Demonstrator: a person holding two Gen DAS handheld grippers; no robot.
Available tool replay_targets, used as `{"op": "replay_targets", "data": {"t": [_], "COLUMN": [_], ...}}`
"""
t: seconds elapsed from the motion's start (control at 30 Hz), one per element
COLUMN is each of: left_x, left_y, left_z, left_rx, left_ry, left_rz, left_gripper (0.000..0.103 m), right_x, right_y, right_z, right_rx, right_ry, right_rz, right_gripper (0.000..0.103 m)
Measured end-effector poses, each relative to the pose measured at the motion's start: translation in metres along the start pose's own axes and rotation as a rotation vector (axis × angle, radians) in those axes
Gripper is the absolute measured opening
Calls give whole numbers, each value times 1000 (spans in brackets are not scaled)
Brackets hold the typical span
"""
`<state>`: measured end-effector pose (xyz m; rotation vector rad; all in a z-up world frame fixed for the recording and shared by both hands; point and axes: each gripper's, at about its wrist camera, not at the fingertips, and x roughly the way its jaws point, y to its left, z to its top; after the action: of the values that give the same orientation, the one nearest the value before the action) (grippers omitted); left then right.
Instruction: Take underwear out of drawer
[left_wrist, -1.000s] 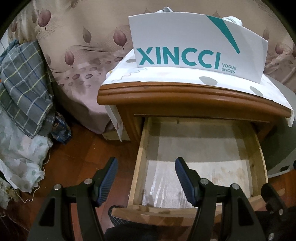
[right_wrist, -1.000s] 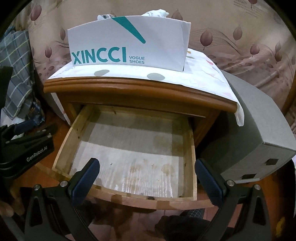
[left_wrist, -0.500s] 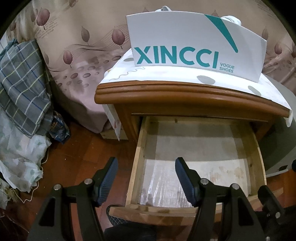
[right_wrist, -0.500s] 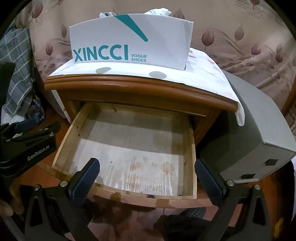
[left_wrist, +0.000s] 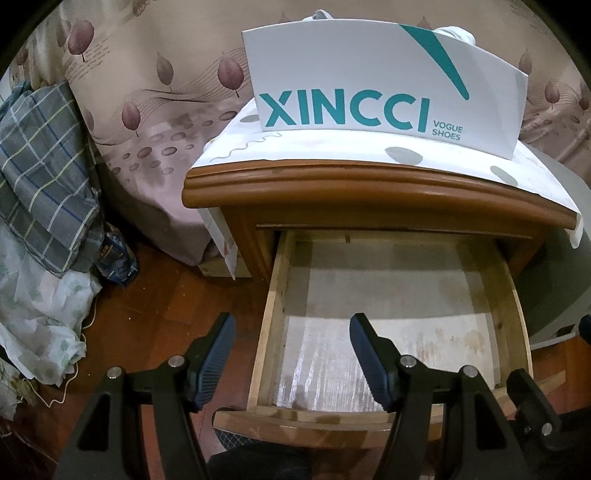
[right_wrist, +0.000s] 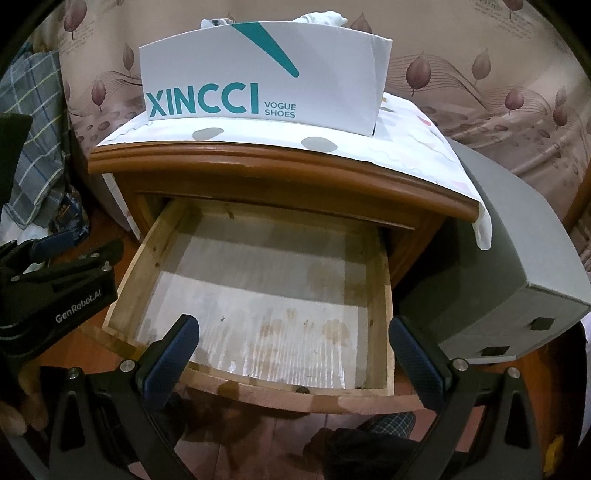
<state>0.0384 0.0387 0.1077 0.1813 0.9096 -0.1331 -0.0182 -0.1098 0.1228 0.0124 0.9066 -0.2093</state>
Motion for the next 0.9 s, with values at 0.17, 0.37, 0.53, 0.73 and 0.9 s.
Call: {"op": "replay_targets", "data": {"t": [0.17, 0.37, 0.53, 0.73, 0.9], "left_x": [-1, 2, 3, 2, 3], "left_y": [0, -1, -2, -1, -2], "left_z": [1, 1, 1, 1, 0], "left_rx": [3, 3, 2, -7, -3], "left_ry": [0, 6, 8, 9, 17], "left_rz": [-3, -8, -6, -13, -13], "left_gripper": [66, 66, 66, 66, 66], "right_x": [1, 3, 4, 4, 4], "right_y": [1, 1, 1, 2, 1], "right_z": [1, 2, 3, 5, 5], "right_rx": [-5, -11, -12, -10, -11], "right_ry": [3, 14, 16, 17, 17], "right_rz": [-4, 2, 10, 9, 10], "right_gripper": [101, 101, 101, 101, 101]}}
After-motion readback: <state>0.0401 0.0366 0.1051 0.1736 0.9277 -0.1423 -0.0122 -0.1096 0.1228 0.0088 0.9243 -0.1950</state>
